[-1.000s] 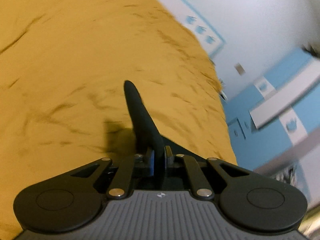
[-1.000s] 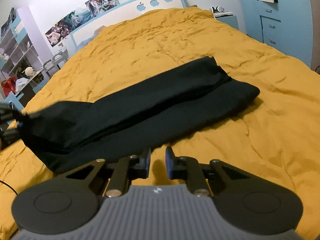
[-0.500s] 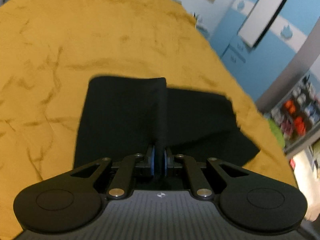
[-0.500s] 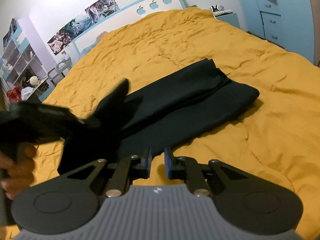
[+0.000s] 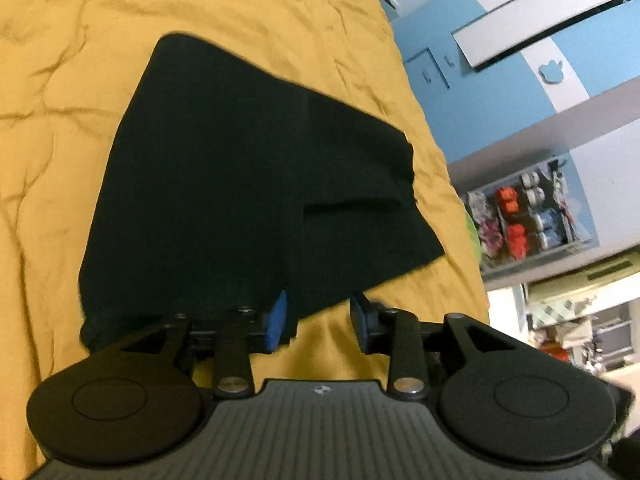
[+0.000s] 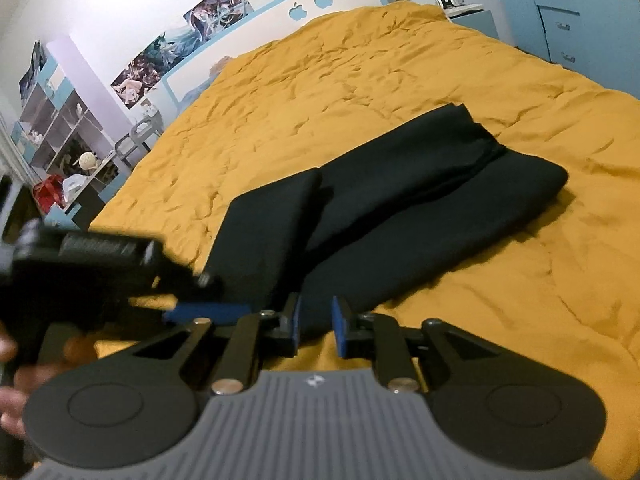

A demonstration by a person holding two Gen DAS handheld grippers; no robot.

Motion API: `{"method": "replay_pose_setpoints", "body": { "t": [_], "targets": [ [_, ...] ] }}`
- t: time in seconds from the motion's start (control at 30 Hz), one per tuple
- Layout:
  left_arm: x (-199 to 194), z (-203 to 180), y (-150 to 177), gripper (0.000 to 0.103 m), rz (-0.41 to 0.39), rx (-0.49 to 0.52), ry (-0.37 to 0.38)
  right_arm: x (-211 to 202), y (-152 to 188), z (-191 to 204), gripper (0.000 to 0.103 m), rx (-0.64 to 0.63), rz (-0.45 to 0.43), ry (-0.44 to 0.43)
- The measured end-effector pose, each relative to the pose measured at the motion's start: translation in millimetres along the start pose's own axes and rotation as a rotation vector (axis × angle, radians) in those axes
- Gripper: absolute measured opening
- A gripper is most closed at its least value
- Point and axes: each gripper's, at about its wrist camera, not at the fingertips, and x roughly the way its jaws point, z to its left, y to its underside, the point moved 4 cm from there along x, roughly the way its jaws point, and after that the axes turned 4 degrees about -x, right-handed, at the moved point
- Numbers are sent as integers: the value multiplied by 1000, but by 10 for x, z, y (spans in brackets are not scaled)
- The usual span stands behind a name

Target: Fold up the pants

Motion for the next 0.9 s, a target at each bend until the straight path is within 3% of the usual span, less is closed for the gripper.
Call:
{"method": "replay_pose_setpoints", "body": {
  "t": [0.17,0.2,0.23,0.3,0.4,0.5,0.57,0.63,0.7,0.9],
  "targets": [
    [-167,110,53,38,9,-17,53,70,-21,70,17,1,26,-21],
    [-219,105,38,38,-13,-13,47,87,-23,88,23,2,32,-31],
    [-305,110,24,38,-49,-1,33,106,-27,109,30,2,37,-39],
    [-471,121,-25,38,-136,25,-26,170,-36,157,35,-6,47,-47],
    [-700,178,-89,38,-245,59,-134,305,-69,195,35,15,69,-71],
    [-875,245,-123,38,-320,58,-178,486,-139,202,35,41,85,-68],
    [-988,350,-141,38,-352,28,-173,606,-166,202,32,52,102,-61],
    [-1072,455,-124,38,-366,4,-167,714,-169,204,15,77,130,-69],
    [-1115,531,-109,38,-369,-9,-177,727,-200,246,6,83,132,-78],
    [-1234,703,-50,38,-388,-57,-162,584,-643,611,3,-57,128,-92]
  ]
}}
